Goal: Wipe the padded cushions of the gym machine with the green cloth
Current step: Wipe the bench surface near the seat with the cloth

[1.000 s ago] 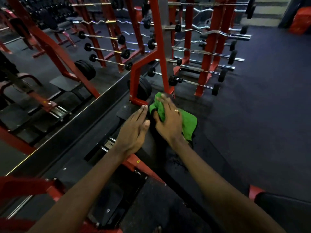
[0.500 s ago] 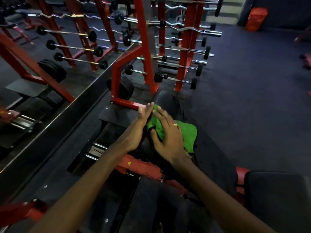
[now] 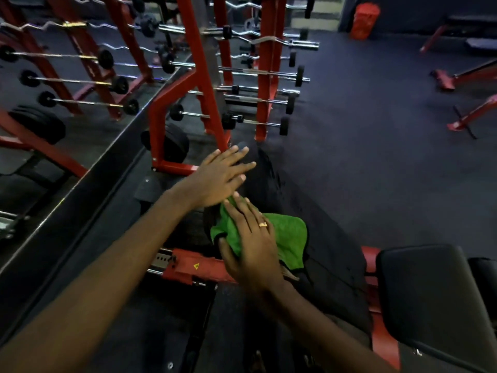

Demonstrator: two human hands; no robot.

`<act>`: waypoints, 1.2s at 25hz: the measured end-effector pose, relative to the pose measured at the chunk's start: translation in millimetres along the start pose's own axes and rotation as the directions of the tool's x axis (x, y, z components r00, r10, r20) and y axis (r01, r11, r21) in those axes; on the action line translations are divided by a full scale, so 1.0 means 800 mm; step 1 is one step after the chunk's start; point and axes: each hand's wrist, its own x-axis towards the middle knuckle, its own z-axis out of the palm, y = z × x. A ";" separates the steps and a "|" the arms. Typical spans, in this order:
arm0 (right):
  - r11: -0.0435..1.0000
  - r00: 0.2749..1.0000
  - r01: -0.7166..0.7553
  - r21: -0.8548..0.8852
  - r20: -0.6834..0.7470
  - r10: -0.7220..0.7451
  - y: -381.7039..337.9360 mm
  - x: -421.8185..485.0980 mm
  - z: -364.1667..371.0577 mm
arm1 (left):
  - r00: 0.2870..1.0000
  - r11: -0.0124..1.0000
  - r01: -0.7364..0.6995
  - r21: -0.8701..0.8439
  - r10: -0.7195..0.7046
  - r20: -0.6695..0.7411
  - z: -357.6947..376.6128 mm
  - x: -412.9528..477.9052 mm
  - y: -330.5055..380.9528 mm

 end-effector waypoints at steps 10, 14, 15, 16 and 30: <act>0.996 0.998 -0.061 0.061 -0.021 0.062 0.042 -0.050 -0.001 | 0.999 0.989 -0.013 0.145 0.006 0.049 -0.008 0.022 -0.008; 0.993 0.998 -0.057 0.106 -0.008 0.059 0.012 -0.018 -0.002 | 0.980 0.967 0.086 0.239 -0.125 0.155 -0.006 0.033 0.019; 0.997 1.000 -0.014 0.082 -0.001 0.014 0.021 -0.025 0.000 | 0.980 0.962 0.096 0.256 -0.136 0.144 -0.003 0.032 0.023; 0.998 1.000 0.025 0.061 0.001 -0.025 0.035 -0.038 0.001 | 0.983 0.957 0.097 0.274 -0.135 0.124 -0.002 0.031 0.025; 0.810 0.854 -0.473 0.347 -0.045 0.518 0.093 0.036 -0.001 | 0.998 0.930 0.019 0.368 -0.040 0.050 0.010 0.016 0.037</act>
